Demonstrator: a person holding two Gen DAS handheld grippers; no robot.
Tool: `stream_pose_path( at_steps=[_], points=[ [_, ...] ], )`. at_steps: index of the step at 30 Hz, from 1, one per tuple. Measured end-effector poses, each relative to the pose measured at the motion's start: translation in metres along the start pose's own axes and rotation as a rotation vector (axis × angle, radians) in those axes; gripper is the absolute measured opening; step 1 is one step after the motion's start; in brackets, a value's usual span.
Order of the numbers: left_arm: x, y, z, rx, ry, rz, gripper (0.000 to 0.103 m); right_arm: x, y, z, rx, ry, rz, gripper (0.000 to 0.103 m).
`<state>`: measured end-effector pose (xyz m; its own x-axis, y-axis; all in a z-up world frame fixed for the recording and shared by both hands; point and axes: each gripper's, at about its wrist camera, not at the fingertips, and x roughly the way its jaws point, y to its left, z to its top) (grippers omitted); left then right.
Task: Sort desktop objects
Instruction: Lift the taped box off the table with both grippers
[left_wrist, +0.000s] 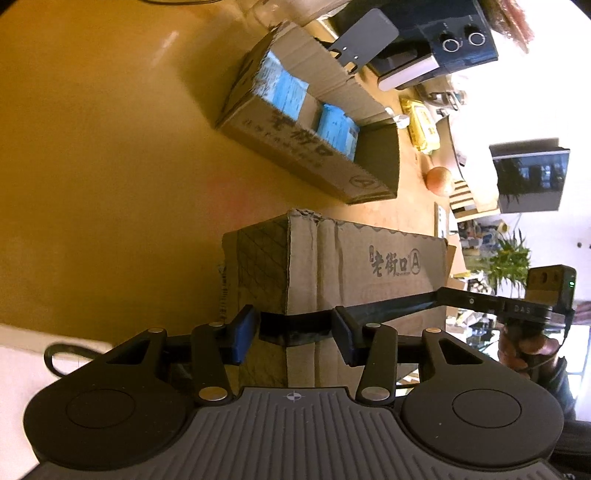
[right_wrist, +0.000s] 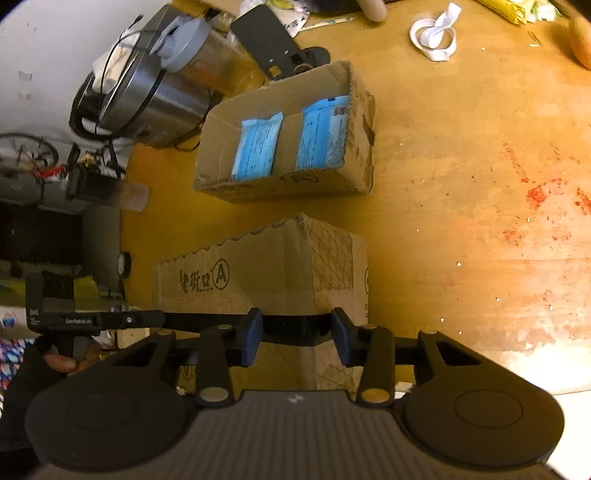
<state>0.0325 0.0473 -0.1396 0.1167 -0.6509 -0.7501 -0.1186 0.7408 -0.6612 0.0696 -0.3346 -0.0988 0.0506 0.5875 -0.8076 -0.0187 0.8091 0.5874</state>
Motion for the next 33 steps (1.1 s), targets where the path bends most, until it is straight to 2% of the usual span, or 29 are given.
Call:
stream_pose_path(
  at_steps=[7,14,18,23,33],
  points=[
    [-0.007,0.003,-0.011,-0.026,-0.028,0.002,0.043,0.003,-0.001,-0.002,-0.004,0.023,0.020,0.036],
    [0.019,0.025,-0.012,-0.050,-0.025,0.047,0.043,0.030,-0.009,0.001,-0.005,0.028,0.008,0.034],
    [0.024,0.033,-0.014,-0.061,-0.031,0.016,0.043,0.039,-0.017,-0.001,-0.007,0.029,0.002,0.034],
    [0.023,0.021,-0.021,-0.049,-0.035,0.067,0.043,0.040,-0.024,-0.009,0.002,0.045,0.012,0.034],
    [-0.002,-0.003,-0.033,-0.064,-0.065,0.072,0.043,0.019,-0.023,-0.016,0.036,0.028,0.060,0.034]
  ],
)
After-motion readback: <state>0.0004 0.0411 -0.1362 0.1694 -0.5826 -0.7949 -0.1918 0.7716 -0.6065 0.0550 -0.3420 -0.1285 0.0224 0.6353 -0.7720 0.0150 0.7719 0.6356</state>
